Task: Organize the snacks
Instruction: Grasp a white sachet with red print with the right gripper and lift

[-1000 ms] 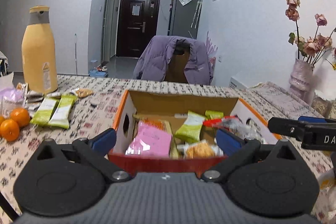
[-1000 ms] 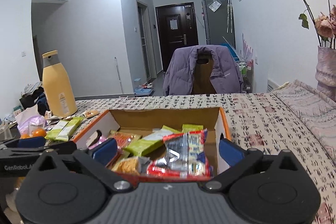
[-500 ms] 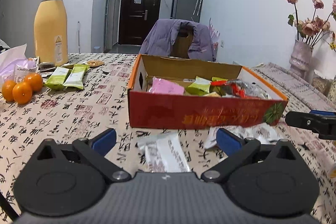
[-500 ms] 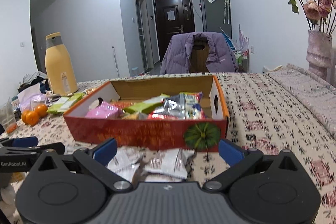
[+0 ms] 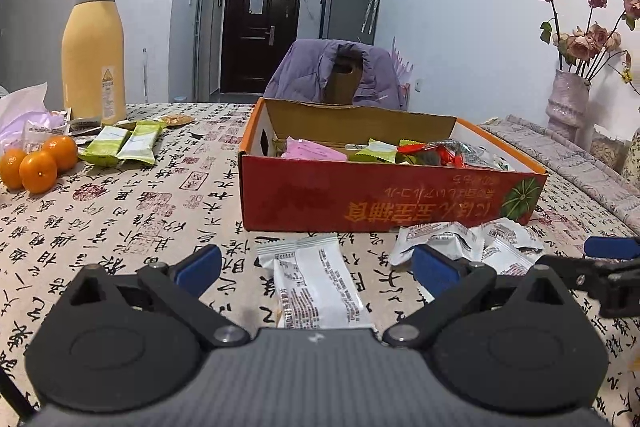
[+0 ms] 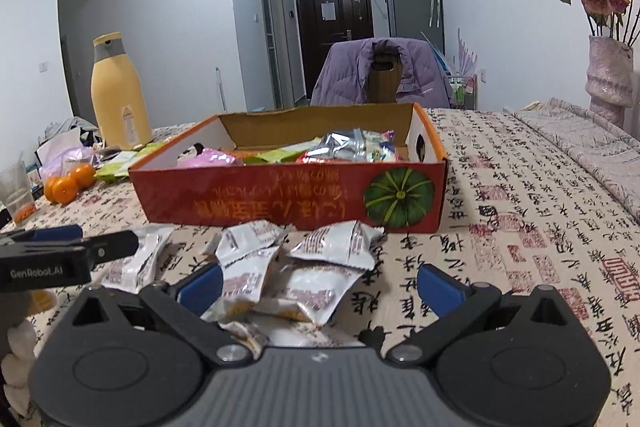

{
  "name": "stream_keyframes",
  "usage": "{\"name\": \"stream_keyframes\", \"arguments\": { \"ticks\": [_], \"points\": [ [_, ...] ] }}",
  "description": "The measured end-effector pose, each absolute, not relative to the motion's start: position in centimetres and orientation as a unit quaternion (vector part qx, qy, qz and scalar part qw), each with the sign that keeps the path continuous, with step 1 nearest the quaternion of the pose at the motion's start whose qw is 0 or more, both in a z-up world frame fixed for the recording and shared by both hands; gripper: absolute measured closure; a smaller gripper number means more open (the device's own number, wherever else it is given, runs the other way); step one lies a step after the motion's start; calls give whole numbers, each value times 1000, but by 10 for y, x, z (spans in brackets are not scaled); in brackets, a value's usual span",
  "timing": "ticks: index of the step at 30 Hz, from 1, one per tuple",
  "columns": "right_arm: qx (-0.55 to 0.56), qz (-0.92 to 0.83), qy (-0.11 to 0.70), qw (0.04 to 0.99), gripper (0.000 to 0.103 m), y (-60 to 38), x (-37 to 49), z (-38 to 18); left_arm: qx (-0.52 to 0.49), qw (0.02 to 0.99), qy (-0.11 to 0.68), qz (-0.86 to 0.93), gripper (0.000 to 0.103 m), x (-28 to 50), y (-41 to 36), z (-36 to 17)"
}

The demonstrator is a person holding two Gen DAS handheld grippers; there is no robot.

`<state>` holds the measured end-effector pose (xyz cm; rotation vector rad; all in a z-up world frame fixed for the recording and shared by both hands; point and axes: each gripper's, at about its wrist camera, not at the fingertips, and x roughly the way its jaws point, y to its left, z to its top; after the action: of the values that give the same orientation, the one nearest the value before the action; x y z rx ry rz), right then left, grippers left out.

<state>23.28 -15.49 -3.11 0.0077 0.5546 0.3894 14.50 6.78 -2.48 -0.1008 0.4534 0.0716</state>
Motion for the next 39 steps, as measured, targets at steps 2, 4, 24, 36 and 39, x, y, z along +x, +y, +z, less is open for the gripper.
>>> {"name": "stream_keyframes", "arguments": {
  "ticks": [2, 4, 24, 36, 39],
  "points": [
    [-5, 188, 276, 943, 0, -152, 232, -34, -45, 973, 223, 37, 0, 144, 66, -25],
    [-14, 184, 278, 943, 0, -149, 229, -37, -43, 974, 221, 35, 0, 143, 65, -25],
    [-62, 217, 330, 917, 50, -136, 229, -52, -51, 966, 252, 24, 0, 126, 64, -24],
    [-8, 213, 285, 935, 64, -162, 203, -33, -64, 966, 250, 26, 0, 110, 61, -19],
    [1, 209, 259, 943, 64, -168, 196, -21, -66, 965, 252, 31, 0, 109, 61, -17]
  ]
}}
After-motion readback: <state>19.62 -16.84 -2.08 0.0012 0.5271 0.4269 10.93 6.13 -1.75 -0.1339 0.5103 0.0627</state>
